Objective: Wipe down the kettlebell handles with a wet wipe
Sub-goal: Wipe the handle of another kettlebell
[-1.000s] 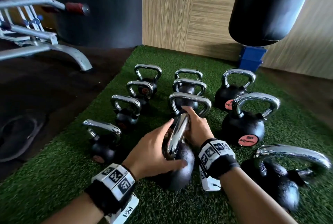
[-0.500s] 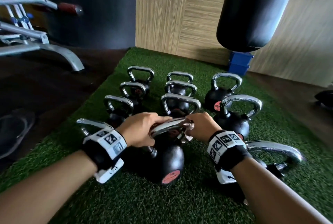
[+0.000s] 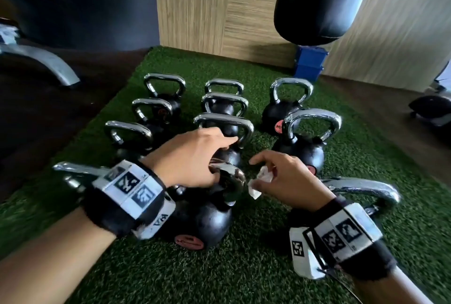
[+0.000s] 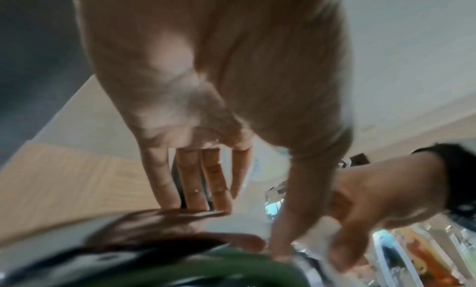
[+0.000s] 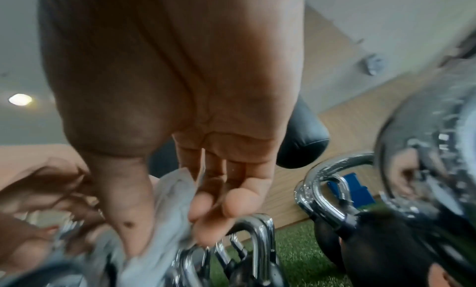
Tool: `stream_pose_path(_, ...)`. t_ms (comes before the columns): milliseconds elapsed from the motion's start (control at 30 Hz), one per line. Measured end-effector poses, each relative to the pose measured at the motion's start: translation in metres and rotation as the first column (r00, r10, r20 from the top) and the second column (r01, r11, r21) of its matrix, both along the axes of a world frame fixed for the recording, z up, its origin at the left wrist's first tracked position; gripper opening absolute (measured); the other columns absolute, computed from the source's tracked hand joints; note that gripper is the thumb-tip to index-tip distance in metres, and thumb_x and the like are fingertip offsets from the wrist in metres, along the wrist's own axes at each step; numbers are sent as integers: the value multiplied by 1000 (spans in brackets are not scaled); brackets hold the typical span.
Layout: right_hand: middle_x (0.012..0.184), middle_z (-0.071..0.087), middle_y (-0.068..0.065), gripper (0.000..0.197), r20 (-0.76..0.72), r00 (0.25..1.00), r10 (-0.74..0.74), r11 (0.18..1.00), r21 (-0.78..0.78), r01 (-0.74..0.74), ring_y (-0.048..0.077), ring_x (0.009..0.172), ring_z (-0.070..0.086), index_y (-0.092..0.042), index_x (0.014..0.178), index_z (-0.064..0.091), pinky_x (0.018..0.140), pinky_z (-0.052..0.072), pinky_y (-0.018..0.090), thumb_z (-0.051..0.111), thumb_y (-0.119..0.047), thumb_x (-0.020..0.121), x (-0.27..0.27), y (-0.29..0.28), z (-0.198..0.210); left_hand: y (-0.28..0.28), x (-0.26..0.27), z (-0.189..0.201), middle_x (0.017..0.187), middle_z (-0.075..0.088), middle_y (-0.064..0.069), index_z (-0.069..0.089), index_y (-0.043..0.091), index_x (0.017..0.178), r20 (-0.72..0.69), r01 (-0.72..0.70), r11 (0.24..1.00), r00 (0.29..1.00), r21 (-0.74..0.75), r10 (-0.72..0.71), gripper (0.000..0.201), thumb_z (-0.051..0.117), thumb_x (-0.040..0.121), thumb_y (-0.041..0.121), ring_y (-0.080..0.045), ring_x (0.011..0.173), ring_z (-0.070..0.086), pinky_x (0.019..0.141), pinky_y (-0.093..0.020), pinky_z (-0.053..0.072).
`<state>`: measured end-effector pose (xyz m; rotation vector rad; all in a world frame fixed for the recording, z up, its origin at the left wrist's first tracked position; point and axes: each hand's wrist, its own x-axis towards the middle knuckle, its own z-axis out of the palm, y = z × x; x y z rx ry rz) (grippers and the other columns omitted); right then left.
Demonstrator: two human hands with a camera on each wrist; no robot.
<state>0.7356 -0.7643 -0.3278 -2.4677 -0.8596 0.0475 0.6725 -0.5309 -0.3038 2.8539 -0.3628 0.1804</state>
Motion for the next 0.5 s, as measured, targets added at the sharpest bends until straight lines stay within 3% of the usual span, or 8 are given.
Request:
stream_pose_path(67, 77, 62, -10, 37, -60, 994, -92, 986, 136, 99, -2, 65, 56, -35, 105, 66, 61, 43, 10, 84, -28, 73, 8, -21, 3, -35, 6, -6, 131, 55, 11, 42, 28, 153, 67, 21, 991, 998, -136, -12, 80, 68, 78, 19, -10, 108, 61, 92, -28, 52)
stream_pose_path(133, 73, 62, -10, 39, -112, 978, -176, 953, 230, 198, -1, 63, 58, -36, 100, 65, 60, 47, 15, 83, -19, 70, 16, -46, 6, -68, 16, -21, 138, 53, 7, 39, 22, 154, 66, 52, 972, 997, -228, -38, 83, 65, 76, 11, -8, 110, 57, 95, -15, 44)
stream_pose_path(167, 74, 63, -9, 40, -137, 969, -204, 932, 275, 235, 5, 67, 63, -35, 100, 66, 64, 51, 24, 82, -14, 70, 20, -60, 8, -83, 23, -31, 144, 49, 6, 36, 21, 156, 52, 59, 964, 998, -259, -47, 86, 65, 76, 12, -5, 117, 51, 97, -6, 35)
stream_pose_path(200, 76, 65, -6, 41, -160, 961, -224, 910, 318, 265, 14, 70, 68, -34, 100, 66, 67, 53, 34, 80, -10, 70, 24, -75, 10, -99, 29, -42, 149, 44, 8, 31, 22, 158, 37, 61, 955, 998, -289, -52, 88, 66, 77, 16, -2, 124, 44, 98, 0, 24)
stream_pose_path(267, 78, 66, -5, 43, -169, 950, -263, 878, 366, 308, 17, 68, 68, -33, 102, 66, 64, 51, 36, 79, -5, 72, 30, -105, 13, -128, 41, -68, 155, 37, 10, 25, 24, 159, -21, 54, 929, 998, -366, -66, 95, 71, 77, 30, 0, 136, 34, 98, 2, 15)
stream_pose_path(333, 75, 64, -10, 43, -148, 941, -304, 860, 382, 338, 12, 63, 63, -33, 103, 66, 61, 49, 33, 77, -3, 74, 35, -135, 14, -156, 54, -97, 158, 36, 8, 23, 24, 160, -127, 6, 892, 989, -453, -71, 107, 79, 71, 46, -4, 143, 34, 105, -4, 17)
stream_pose_path(433, 79, 70, -4, 36, -145, 923, -358, 820, 425, 384, 14, 64, 63, -32, 103, 65, 62, 53, 34, 76, -7, 80, 38, -168, 15, -185, 64, -137, 154, 44, 12, 30, 32, 156, -325, -139, 795, 943, -591, -77, 127, 85, 50, 73, -2, 141, 41, 117, -17, 28)
stream_pose_path(500, 82, 73, -2, 35, -169, 910, -378, 802, 430, 414, 14, 64, 63, -33, 104, 65, 58, 54, 33, 78, -14, 78, 39, -186, 15, -205, 70, -160, 130, 65, 18, 55, 42, 133, -356, -212, 678, 931, -704, -78, 109, 81, 37, 86, 16, 119, 53, 101, -7, 41)
